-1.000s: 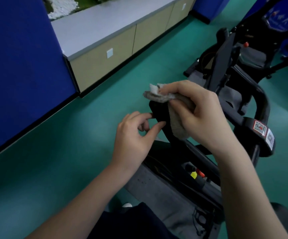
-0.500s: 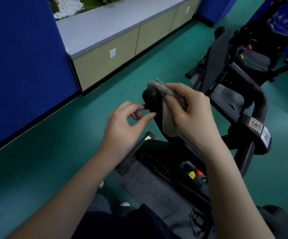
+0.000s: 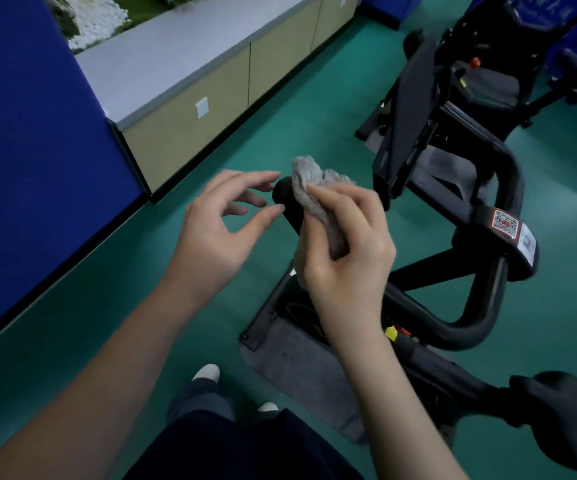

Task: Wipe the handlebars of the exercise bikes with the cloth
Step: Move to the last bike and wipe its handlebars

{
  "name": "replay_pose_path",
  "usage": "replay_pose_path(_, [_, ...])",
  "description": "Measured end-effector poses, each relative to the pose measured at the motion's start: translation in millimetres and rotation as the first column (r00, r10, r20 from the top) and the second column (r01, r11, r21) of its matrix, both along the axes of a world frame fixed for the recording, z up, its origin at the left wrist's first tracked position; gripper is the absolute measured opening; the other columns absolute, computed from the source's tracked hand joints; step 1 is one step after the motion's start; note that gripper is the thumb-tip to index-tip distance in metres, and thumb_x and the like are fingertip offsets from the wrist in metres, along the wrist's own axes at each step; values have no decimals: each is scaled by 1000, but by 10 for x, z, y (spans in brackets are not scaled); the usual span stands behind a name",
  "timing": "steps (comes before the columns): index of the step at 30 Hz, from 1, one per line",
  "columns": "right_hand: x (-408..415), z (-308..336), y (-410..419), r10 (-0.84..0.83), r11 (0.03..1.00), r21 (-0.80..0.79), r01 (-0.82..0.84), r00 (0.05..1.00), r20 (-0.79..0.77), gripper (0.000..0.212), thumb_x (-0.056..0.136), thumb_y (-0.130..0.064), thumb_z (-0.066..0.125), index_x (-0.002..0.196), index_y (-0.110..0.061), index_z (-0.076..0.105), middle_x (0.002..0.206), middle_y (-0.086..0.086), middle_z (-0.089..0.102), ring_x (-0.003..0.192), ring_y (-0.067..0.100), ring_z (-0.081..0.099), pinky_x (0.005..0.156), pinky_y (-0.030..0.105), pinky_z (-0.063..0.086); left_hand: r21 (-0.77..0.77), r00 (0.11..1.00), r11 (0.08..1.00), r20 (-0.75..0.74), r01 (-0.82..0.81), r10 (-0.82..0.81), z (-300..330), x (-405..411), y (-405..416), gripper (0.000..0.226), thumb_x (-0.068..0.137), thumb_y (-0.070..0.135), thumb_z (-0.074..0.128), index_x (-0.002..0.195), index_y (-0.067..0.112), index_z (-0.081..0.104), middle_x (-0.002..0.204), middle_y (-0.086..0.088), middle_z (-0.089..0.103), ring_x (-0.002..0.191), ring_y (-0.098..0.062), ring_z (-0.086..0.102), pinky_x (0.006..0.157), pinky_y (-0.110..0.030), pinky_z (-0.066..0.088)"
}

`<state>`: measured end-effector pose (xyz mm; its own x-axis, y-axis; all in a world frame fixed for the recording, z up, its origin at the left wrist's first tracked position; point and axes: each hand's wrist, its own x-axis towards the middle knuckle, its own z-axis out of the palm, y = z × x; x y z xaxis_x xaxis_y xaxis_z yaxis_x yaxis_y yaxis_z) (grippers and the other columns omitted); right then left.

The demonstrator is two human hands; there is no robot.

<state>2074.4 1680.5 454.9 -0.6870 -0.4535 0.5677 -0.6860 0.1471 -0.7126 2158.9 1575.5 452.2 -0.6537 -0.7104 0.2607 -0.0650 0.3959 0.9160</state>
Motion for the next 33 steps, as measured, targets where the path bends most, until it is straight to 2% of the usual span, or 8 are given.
replay_pose_path(6, [267,-306,278,-63,997,33,64,998,-28,22,77,16,64,95,5,71,89,13,58,85,12,54,82,13,41,14,992,992,-5,129,-129,28,14,-127,29,85,16,61,114,18,64,108,-1,62,93,-8,62,87,-40,49])
replay_pose_path(10, [302,-222,72,-189,976,-119,184,981,-39,24,80,16,61,101,7,69,91,14,56,88,8,52,83,13,40,30,979,979,-1,203,-203,37,23,-228,26,90,11,57,113,19,64,107,-2,63,96,-9,61,85,-28,48])
replay_pose_path(15, [398,-202,-245,-247,956,-171,236,968,-43,21,85,10,57,103,8,68,93,16,56,87,16,53,81,17,42,89,958,954,-18,286,-285,80,16,-331,29,94,4,48,106,28,62,107,-4,63,99,-12,61,90,-29,48])
replay_pose_path(18, [528,-331,-227,-305,944,-146,297,951,-37,20,84,11,58,100,7,68,93,15,55,90,14,53,86,14,40,112,948,942,-14,316,-317,78,7,-378,25,94,5,50,106,23,64,107,-4,65,97,-11,62,90,-29,48])
replay_pose_path(22, [768,-509,-80,-450,870,-148,470,881,150,16,86,3,56,100,1,65,100,12,56,100,11,54,92,20,40,91,939,935,-13,343,-344,51,-26,-413,20,91,9,58,104,22,64,106,1,66,98,-8,61,89,-29,49])
replay_pose_path(26, [859,-607,96,-597,670,-197,716,677,430,20,91,-6,53,104,-21,53,105,12,54,101,23,55,90,37,46,84,926,922,-21,378,-378,19,-52,-469,20,88,14,61,99,30,62,100,11,65,95,-3,61,84,-20,47])
replay_pose_path(30, [811,-633,39,-595,513,-207,833,519,613,28,94,-2,52,99,-29,48,99,-4,53,89,1,54,80,16,45,84,910,907,-19,414,-414,16,-70,-534,17,87,19,60,98,32,62,96,15,65,94,-3,61,84,-20,47])
replay_pose_path(33, [729,-606,-172,-538,492,-243,836,511,671,26,91,2,56,96,-22,47,96,-2,52,86,7,52,77,17,45,84,896,892,-15,443,-444,16,-76,-565,17,87,18,61,99,29,62,97,16,66,95,-4,61,85,-22,48])
